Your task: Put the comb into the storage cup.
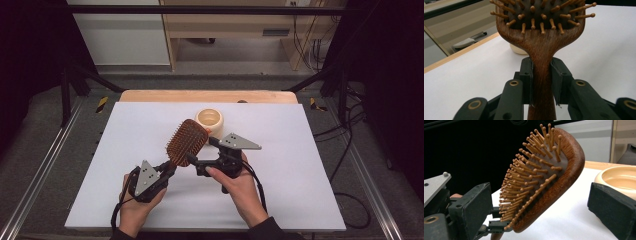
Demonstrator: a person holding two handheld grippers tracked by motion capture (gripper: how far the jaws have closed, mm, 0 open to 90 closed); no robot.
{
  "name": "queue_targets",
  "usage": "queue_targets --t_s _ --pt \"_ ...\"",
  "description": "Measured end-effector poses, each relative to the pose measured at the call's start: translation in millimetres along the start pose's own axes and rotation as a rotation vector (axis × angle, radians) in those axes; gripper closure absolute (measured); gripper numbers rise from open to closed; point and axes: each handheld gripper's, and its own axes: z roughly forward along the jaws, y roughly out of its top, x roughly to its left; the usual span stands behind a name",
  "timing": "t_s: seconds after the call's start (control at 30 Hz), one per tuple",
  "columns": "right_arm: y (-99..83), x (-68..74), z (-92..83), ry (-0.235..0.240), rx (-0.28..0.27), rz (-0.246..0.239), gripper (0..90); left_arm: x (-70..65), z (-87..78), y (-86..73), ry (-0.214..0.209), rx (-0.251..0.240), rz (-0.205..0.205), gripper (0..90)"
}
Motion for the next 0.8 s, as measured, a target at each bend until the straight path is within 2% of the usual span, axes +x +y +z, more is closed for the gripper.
queue_targets --t_s 0.17,0.63,0.73,0.8 --pt "0.9 -1.5 2.8 -0.001 -0.008 0.019 7.3 -0.3 -0.3 0.1 0.001 -0.002 0.000 72.8" --pt "2.6 -4.8 7.1 0.036 -0.030 0.076 13.7 -1.7 -0.3 0.4 -0.003 -0.009 0.001 72.8" --pt "3.0 -4.8 8.3 0.036 -0.037 0.082 15.9 -2.0 -0.4 0.6 -0.005 -0.013 0.001 72.8" --pt "3.9 -4.7 10.6 0.057 -0.047 0.101 20.0 -2.4 -0.5 0.7 -0.005 -0.015 0.002 72.8"
